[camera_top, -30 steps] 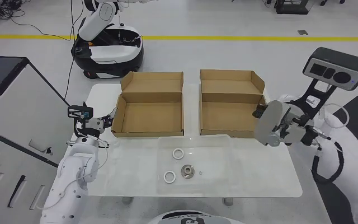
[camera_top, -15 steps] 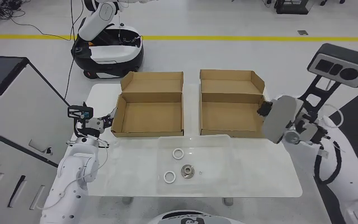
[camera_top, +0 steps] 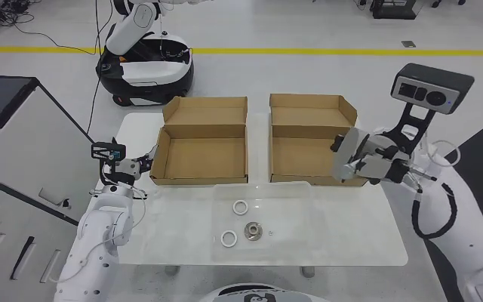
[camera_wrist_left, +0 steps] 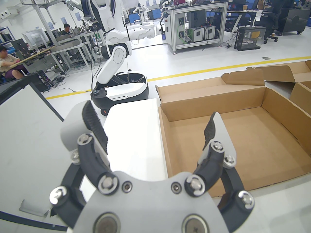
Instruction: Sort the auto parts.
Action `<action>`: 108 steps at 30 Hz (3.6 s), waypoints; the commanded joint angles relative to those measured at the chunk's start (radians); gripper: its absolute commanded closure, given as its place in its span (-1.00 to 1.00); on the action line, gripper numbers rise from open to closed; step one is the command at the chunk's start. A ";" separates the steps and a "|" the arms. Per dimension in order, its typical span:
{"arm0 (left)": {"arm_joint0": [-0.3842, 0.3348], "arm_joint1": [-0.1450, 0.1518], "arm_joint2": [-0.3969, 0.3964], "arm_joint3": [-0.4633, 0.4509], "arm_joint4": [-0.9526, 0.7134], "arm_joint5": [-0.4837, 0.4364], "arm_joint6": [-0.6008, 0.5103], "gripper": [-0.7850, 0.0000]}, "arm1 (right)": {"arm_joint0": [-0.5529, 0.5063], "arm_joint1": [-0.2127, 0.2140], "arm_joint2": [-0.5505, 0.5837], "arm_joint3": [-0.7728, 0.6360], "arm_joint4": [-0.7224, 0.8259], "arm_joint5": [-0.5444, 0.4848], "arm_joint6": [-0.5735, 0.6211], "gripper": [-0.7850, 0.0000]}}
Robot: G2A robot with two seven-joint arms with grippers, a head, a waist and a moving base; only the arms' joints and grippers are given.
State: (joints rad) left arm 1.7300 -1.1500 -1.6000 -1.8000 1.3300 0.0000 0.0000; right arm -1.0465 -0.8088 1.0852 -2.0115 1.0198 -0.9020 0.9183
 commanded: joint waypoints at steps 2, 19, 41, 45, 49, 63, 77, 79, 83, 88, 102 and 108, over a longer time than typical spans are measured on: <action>0.000 0.000 0.000 0.000 0.000 0.000 0.000 -1.00 | -0.006 -0.007 0.007 -0.010 0.027 0.003 0.003 1.00; 0.000 0.000 0.000 0.000 0.000 0.000 0.000 -1.00 | -0.007 -0.011 0.012 -0.017 0.041 0.015 0.016 1.00; 0.000 0.000 0.000 0.000 0.000 0.000 0.000 -1.00 | -0.142 0.084 0.616 -0.037 -0.533 0.757 0.261 1.00; 0.000 0.000 0.000 0.000 0.000 0.000 0.000 -1.00 | -0.081 0.113 0.664 -0.079 -0.788 0.938 0.419 1.00; 0.000 0.000 0.000 0.000 0.000 0.000 0.000 -1.00 | 0.025 0.134 0.608 -0.064 -0.970 1.014 0.537 1.00; 0.000 0.000 0.000 0.000 0.000 0.000 0.000 -1.00 | 0.572 0.100 -0.100 0.252 -1.408 0.920 0.618 1.00; 0.000 0.000 0.000 0.000 0.000 0.000 0.000 -1.00 | 0.829 -0.032 -0.617 0.639 -1.365 0.951 0.618 1.00; 0.000 0.000 0.000 0.000 0.000 0.000 0.000 -1.00 | 0.839 -0.051 -0.661 0.684 -1.370 0.956 0.618 1.00; 0.000 0.000 0.000 0.000 0.000 0.000 0.000 -1.00 | 0.841 -0.088 -0.720 0.765 -1.359 0.973 0.618 1.00; 0.000 0.000 0.000 0.000 0.000 0.000 0.000 -1.00 | 0.819 -0.127 -0.760 0.860 -1.361 0.998 0.608 1.00; 0.000 0.000 0.000 0.000 0.000 0.000 0.000 -1.00 | 0.736 -0.182 -0.782 1.022 -1.362 1.024 0.545 1.00; 0.000 0.000 0.000 0.000 0.000 0.000 0.000 -1.00 | 0.709 -0.192 -0.777 1.052 -1.361 1.020 0.538 1.00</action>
State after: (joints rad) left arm 1.7300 -1.1500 -1.6000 -1.8000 1.3300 0.0000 0.0000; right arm -0.3335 -1.0000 0.3079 -0.9625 -0.3406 0.1190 1.4572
